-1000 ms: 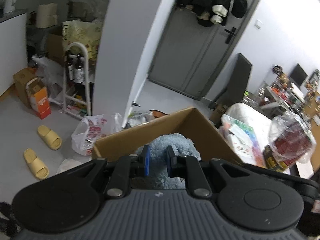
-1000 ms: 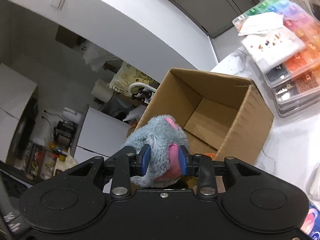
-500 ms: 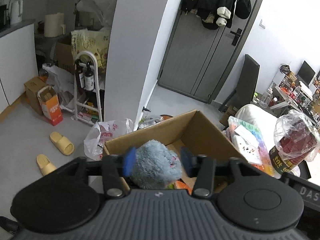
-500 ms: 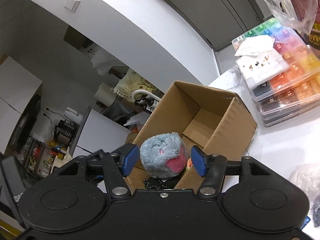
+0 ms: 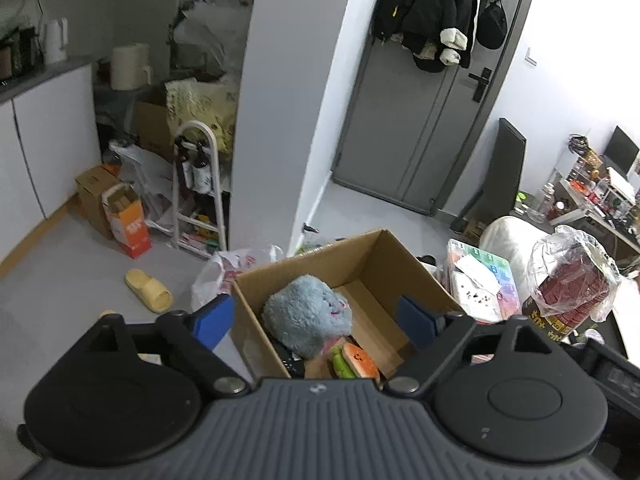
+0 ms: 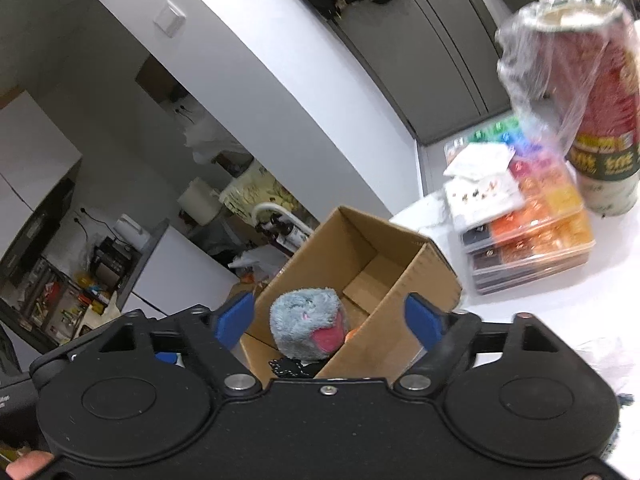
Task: Organize soft objects
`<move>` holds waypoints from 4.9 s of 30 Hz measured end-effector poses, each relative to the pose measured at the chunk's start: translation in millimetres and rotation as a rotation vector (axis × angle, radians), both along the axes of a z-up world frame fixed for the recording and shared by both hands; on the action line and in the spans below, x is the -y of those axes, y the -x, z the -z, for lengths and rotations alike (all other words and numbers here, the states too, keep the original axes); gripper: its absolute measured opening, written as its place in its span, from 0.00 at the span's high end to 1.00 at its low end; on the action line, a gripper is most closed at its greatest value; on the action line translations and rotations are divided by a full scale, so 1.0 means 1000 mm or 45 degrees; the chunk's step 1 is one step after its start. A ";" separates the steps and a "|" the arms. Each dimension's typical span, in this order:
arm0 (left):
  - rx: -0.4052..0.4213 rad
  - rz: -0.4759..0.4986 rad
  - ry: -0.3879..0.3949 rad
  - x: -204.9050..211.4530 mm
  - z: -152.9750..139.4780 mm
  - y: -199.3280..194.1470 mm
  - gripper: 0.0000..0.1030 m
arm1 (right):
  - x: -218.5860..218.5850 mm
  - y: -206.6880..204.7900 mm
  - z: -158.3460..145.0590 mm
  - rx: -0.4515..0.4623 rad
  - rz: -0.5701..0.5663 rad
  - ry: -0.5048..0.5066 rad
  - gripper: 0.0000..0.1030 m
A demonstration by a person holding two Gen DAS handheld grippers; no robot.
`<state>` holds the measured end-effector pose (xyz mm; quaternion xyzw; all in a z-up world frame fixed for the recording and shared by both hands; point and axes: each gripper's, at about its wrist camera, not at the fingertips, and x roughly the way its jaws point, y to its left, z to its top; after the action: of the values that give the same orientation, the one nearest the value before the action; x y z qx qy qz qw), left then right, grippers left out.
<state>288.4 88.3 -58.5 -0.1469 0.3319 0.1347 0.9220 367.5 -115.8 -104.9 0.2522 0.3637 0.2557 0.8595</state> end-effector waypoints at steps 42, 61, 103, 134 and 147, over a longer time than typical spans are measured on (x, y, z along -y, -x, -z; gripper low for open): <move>0.083 0.130 -0.169 0.078 -0.083 0.127 0.00 | 0.134 0.131 -0.074 0.210 0.098 0.099 0.00; 0.075 0.225 -0.213 0.105 -0.058 0.166 0.00 | 0.132 0.162 -0.072 0.256 0.072 0.261 0.00; 0.068 0.376 -0.152 0.137 0.025 0.129 0.13 | 0.148 0.141 0.009 0.059 0.078 0.305 0.00; -0.147 0.380 0.025 0.150 0.119 0.029 0.28 | 0.144 0.097 0.088 -0.125 0.202 0.213 0.29; -0.267 0.308 0.030 0.156 0.155 -0.005 0.28 | 0.134 0.082 0.110 -0.168 0.172 0.265 0.34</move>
<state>293.7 -67.9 -214.0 -0.1018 0.4431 0.0333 0.8900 285.4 -249.4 -214.7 0.2018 0.4260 0.1409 0.8706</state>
